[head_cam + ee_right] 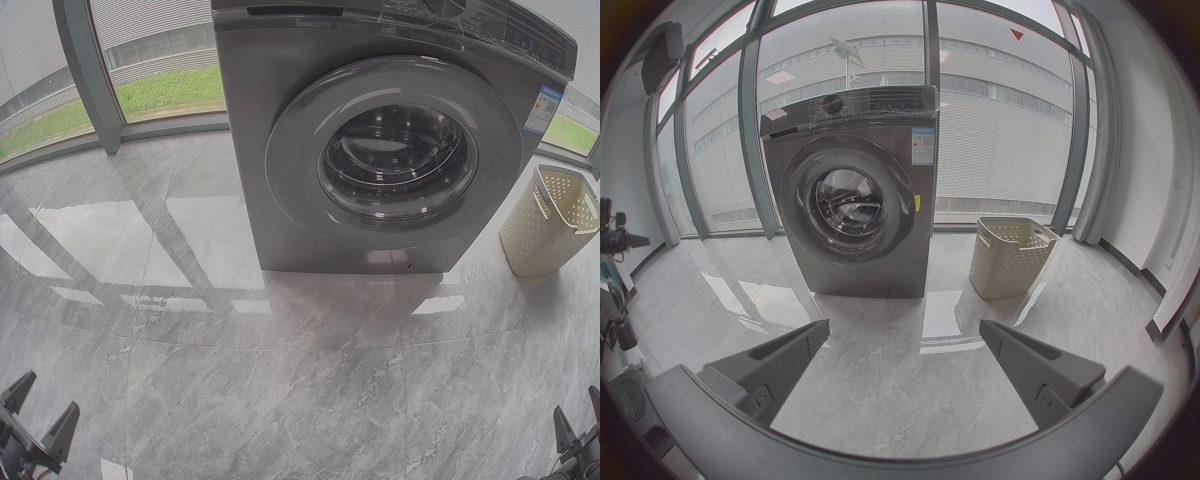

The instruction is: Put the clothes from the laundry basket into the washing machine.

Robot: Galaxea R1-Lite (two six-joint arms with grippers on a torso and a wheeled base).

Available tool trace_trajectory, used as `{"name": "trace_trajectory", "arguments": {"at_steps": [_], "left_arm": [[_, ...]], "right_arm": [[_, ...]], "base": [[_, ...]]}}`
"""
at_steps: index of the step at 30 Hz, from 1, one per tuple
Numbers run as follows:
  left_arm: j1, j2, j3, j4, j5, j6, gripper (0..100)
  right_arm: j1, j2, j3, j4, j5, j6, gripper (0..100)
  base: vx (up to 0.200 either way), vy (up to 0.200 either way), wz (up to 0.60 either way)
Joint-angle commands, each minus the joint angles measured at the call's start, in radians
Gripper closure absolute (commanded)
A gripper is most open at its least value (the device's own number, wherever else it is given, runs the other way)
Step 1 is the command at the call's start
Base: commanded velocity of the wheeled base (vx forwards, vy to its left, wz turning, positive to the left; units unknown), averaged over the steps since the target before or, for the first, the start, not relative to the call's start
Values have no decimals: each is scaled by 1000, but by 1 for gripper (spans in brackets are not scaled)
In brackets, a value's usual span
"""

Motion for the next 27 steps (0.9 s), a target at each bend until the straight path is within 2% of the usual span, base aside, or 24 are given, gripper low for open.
{"name": "trace_trajectory", "arguments": {"at_steps": [1, 6, 7, 9, 13, 15, 21, 22, 24, 25, 26, 27], "left_arm": [[166, -257, 133, 105, -44, 21, 0], [164, -258, 133, 111, -33, 50, 0], [143, -260, 133, 113, -36, 62, 0], [88, -260, 133, 111, -39, 59, 0], [100, -289, 132, 107, -66, -15, 0], [117, -332, 133, 102, -78, -33, 0], [120, -327, 133, 101, -64, -44, 0], [120, -327, 133, 101, -56, -44, 0], [120, -327, 133, 104, 23, -28, 0], [120, -327, 133, 105, 65, -11, 0], [121, -326, 133, 120, 134, 42, 0], [121, -326, 133, 125, 137, 44, 0]], "right_arm": [[0, -13, 5, 0, 1, -1, 0], [0, -13, 5, -1, 1, -1, 0], [0, -13, 5, 0, 1, -1, 0], [2, -13, 5, 0, 1, -1, 0], [0, -13, 5, 0, 1, -1, 0], [0, -13, 5, 0, 1, -1, 0], [0, -13, 5, 0, 1, -1, 0], [0, -13, 5, -1, 1, -1, 0], [2, -13, 5, 0, 1, -1, 0], [0, -13, 5, -1, 1, -1, 0], [0, -13, 5, -1, 1, -1, 0], [0, -13, 5, -1, 1, -1, 0]], "base": [[0, 0, 0], [0, 0, 0], [0, 0, 0], [0, 0, 0], [0, 0, 0], [0, 0, 0], [0, 0, 0], [0, 0, 0], [0, -100, 0], [0, -200, 0], [0, -200, 0], [0, -200, 0]]}}
